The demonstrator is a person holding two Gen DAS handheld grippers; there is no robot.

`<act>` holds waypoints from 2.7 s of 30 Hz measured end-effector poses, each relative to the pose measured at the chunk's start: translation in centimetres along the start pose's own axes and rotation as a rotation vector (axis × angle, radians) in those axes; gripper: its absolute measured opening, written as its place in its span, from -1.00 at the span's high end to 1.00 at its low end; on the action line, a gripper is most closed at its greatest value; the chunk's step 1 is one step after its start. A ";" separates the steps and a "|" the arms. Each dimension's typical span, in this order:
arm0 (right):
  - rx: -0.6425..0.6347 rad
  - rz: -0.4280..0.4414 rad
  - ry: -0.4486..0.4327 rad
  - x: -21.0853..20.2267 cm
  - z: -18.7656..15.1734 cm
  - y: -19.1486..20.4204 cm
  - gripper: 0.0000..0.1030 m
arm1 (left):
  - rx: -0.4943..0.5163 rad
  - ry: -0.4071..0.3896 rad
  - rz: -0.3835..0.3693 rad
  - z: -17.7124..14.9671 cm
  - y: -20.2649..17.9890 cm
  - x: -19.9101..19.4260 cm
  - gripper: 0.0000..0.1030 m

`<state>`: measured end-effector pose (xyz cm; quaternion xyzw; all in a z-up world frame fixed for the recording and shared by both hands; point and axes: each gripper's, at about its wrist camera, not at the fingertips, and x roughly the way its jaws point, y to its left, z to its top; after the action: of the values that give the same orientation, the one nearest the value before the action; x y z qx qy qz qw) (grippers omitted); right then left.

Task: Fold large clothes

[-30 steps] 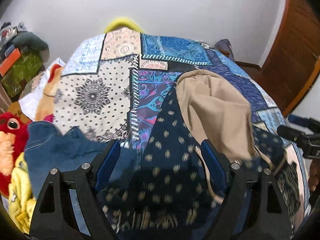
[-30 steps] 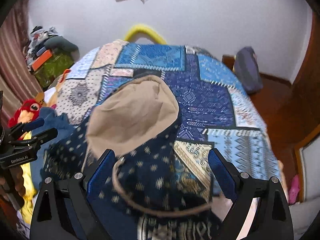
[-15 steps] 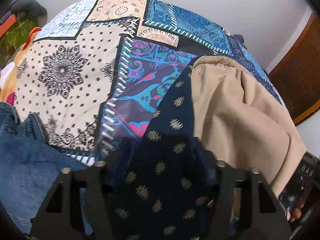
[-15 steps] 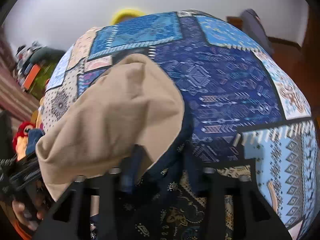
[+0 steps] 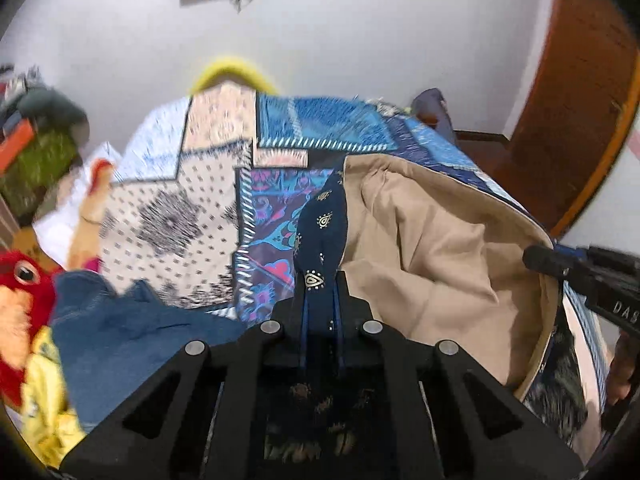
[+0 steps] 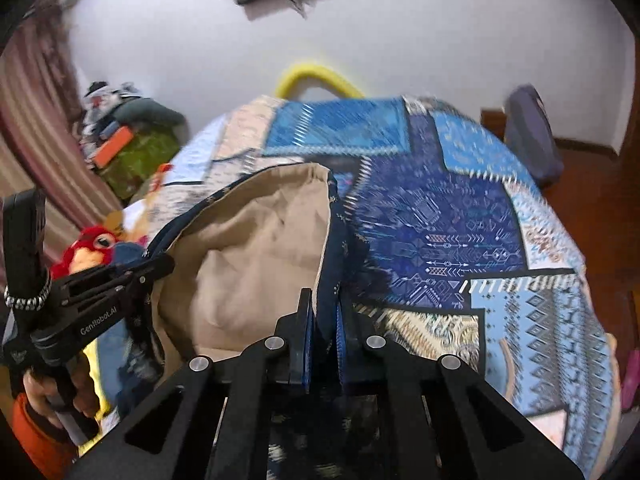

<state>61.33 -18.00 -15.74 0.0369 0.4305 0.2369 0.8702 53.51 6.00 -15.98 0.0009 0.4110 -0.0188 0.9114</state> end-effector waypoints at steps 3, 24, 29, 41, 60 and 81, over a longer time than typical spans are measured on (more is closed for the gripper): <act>-0.046 0.019 -0.027 -3.7 -1.4 2.0 0.86 | 0.027 -0.008 -0.016 -1.4 -0.2 -3.2 0.80; -0.129 -0.014 0.005 -14.3 -17.1 6.1 0.86 | -0.043 0.129 -0.086 -17.3 0.6 -8.8 0.80; -0.168 -0.162 0.031 -12.5 -19.1 4.2 0.86 | -0.060 0.166 -0.060 -18.9 1.5 -6.8 0.79; -0.096 -0.277 0.174 -10.6 -21.7 -1.6 -0.23 | -0.108 0.205 -0.035 -20.8 2.5 -4.7 0.49; -0.096 -0.034 0.029 -18.7 -19.1 3.5 -0.74 | 0.015 0.008 -0.086 -15.6 -0.8 -15.3 -0.52; 0.033 -0.010 0.032 -20.2 -18.7 1.4 -0.74 | 0.193 0.013 -0.229 -11.9 -9.0 -13.6 0.81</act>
<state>36.02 -28.32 -12.26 0.0453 0.4486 0.2258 0.8636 35.31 -2.31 -13.58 0.0417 0.4106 -0.1622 0.8963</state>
